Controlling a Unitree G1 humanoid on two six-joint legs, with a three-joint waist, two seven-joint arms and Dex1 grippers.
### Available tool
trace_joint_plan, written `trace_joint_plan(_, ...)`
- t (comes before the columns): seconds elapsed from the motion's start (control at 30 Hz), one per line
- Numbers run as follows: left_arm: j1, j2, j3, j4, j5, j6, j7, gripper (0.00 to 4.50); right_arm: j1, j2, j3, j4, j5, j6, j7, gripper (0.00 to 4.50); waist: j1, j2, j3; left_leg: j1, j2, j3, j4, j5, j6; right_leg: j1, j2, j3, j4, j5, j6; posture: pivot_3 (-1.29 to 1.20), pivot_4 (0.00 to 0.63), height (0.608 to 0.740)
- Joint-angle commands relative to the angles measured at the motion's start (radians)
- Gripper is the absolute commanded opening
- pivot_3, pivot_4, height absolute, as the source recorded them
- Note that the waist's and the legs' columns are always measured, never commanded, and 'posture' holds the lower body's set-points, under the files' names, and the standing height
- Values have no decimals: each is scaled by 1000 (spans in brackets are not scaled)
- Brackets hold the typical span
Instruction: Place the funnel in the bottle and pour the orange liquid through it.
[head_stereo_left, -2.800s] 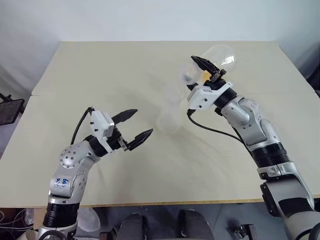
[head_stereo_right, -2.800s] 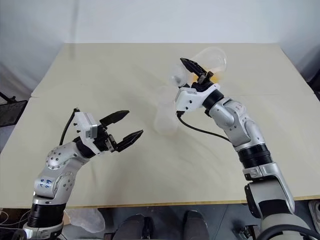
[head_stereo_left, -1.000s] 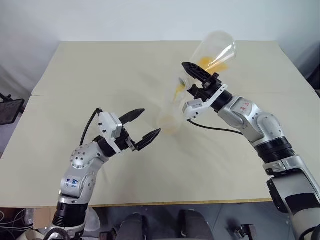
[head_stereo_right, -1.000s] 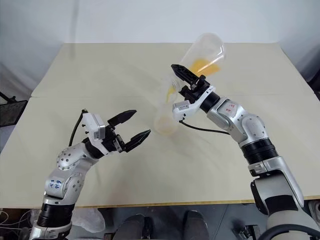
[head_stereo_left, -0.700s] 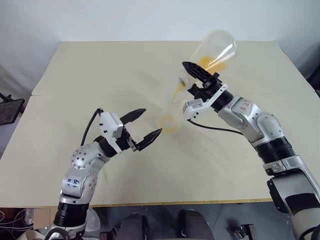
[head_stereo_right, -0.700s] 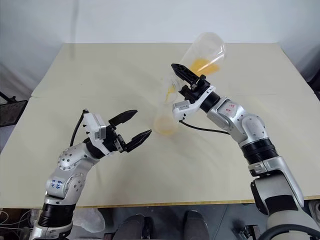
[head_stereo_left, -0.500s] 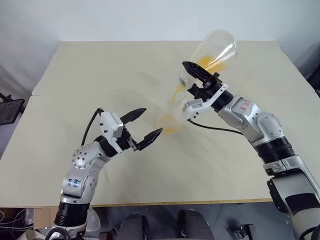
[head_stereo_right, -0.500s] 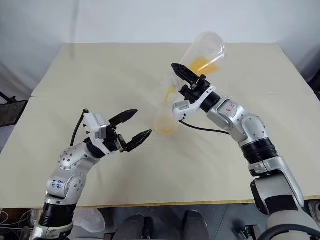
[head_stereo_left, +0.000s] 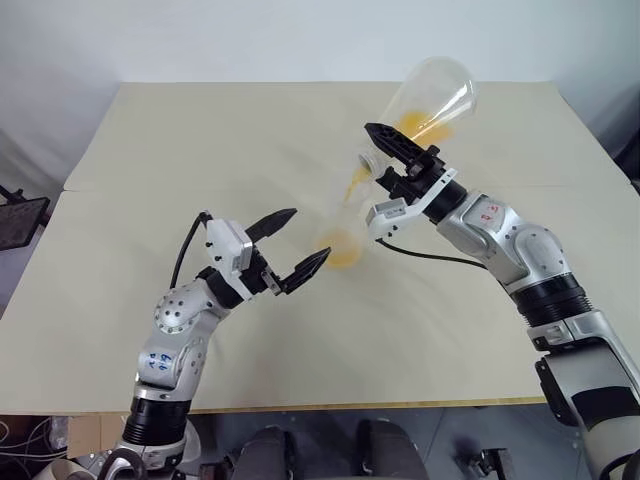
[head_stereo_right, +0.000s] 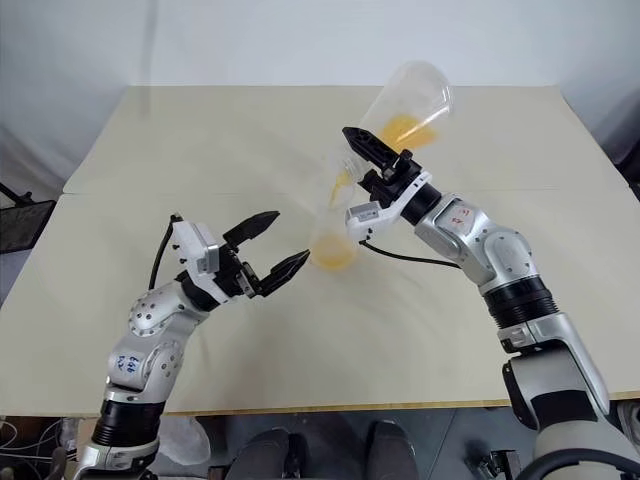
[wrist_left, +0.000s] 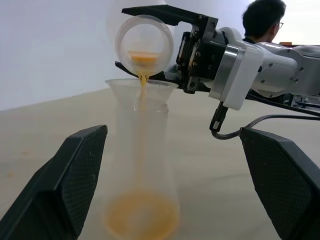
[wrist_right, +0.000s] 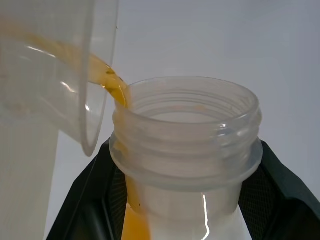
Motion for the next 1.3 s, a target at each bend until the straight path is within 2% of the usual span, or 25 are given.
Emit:
trace_joint_plan(0.03,-14,-3,-7,-16,1,-17,-5,4500,-25,-19,-1,-28,1,-9,-22,2480,0,0,0,0,0,0,0,0,0,0,0,0,0,0,0,0,150,740)
trace_joint_plan(1.3,-25,-43,-23,-6,5,-37,5,4500,-61,-41,-4,6,-28,-10,-60,2480,0,0,0,0,0,0,0,0,0,0,0,0,0,0,0,0,150,740)
